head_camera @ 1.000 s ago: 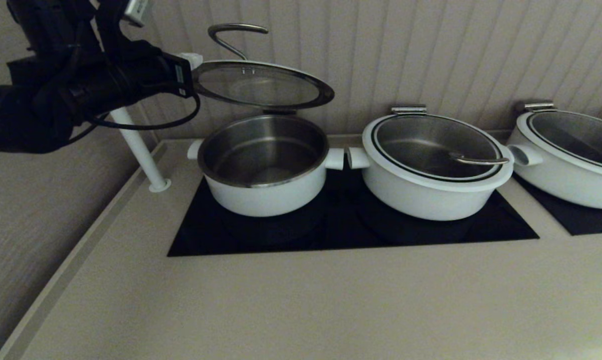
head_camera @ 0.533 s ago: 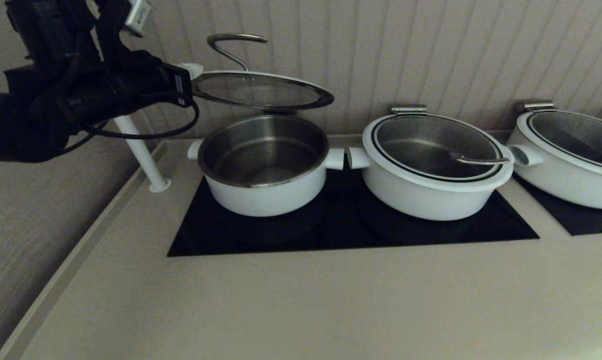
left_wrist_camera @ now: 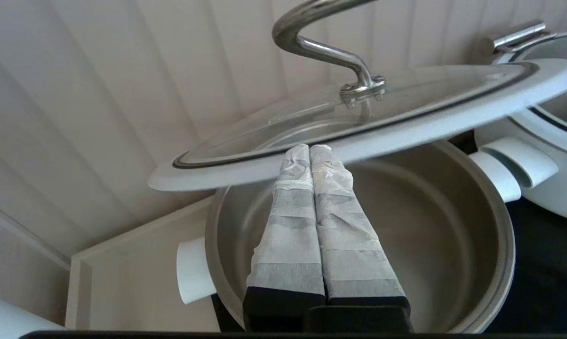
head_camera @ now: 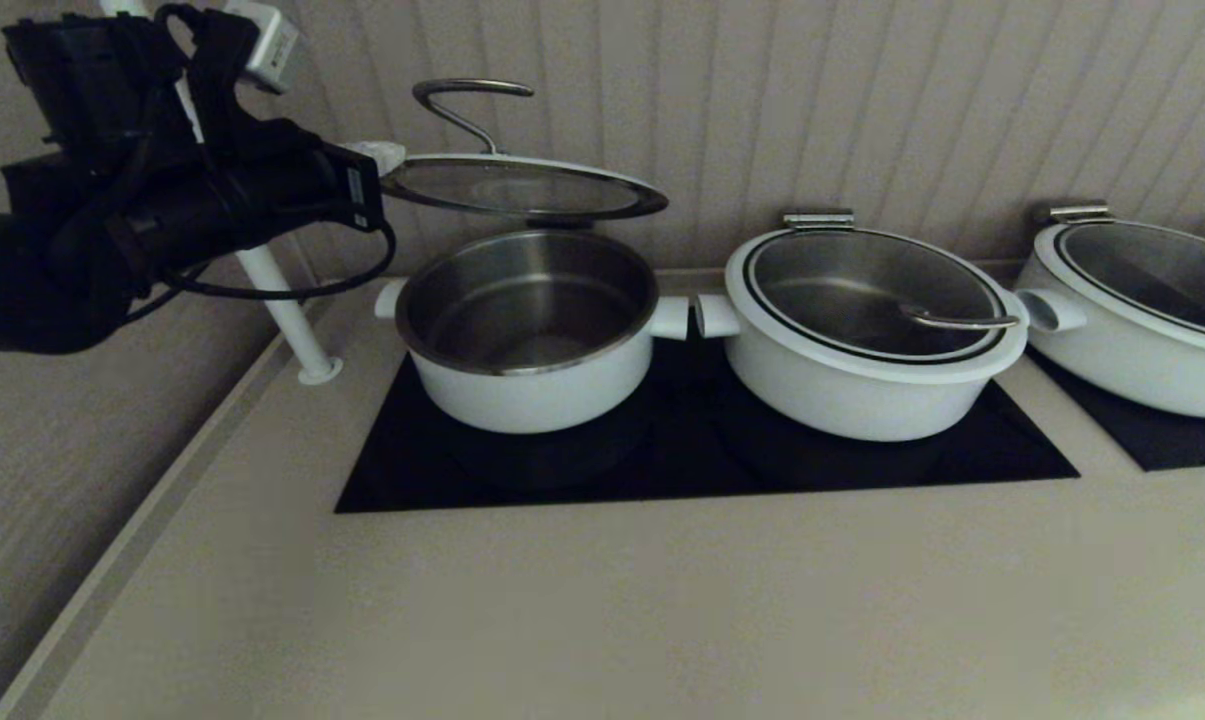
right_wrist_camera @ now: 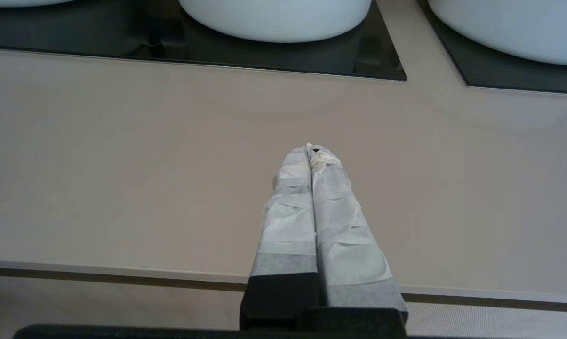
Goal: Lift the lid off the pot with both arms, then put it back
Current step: Close the pot lid
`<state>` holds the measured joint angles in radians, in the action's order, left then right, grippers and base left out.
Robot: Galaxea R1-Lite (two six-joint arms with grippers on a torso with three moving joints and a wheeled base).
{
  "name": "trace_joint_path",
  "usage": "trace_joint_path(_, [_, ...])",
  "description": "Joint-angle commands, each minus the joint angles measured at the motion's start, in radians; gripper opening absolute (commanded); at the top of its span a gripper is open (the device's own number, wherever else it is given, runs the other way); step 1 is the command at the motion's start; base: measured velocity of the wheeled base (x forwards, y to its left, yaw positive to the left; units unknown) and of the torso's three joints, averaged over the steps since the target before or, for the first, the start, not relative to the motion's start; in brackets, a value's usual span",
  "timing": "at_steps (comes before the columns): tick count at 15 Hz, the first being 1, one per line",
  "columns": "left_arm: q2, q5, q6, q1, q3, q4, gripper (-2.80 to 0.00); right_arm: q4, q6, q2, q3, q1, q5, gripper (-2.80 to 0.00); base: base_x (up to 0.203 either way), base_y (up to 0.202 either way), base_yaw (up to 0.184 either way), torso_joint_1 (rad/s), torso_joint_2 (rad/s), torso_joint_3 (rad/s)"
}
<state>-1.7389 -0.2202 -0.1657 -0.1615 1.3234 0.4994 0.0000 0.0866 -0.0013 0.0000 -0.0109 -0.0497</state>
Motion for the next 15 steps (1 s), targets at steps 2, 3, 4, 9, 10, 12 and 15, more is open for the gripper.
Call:
trace_joint_path(2, [0.026,-0.001,-0.001,0.000,-0.059,0.027,-2.80,0.000,0.001,0.001,0.000,0.000,-0.001,-2.80,0.000,0.000,0.000,0.000,0.00,0.000])
trace_joint_path(3, [0.033,-0.001,-0.001,0.000,-0.074,0.028,-2.80,0.000,0.001,0.001,0.000,0.000,-0.001,-2.80,0.000,0.000,0.000,0.000,0.00,0.000])
trace_joint_path(4, [0.036,0.001,-0.001,0.000,-0.084,0.028,-2.80,0.000,0.001,0.001,0.000,0.000,-0.001,-2.80,0.000,0.000,0.000,0.000,0.00,0.000])
trace_joint_path(9, [0.040,0.001,-0.001,0.000,-0.093,0.035,-2.80,0.000,0.001,0.001,0.000,0.000,-0.001,-2.80,0.000,0.000,0.000,0.000,0.00,0.000])
trace_joint_path(10, [0.037,0.002,-0.001,0.000,-0.093,0.056,-2.80,0.000,0.001,0.001,0.000,0.000,-0.001,-2.80,0.000,0.000,0.000,0.000,0.00,0.000])
trace_joint_path(12, [0.029,0.002,-0.003,0.001,-0.092,0.093,-2.80,0.000,0.001,0.001,0.000,0.000,-0.001,-2.80,0.000,0.000,0.000,0.000,0.00,0.000])
trace_joint_path(15, [0.019,0.005,-0.002,0.000,-0.064,0.100,-2.80,0.000,0.001,0.001,0.000,0.000,-0.001,-2.80,0.000,0.000,0.000,0.000,0.00,0.000])
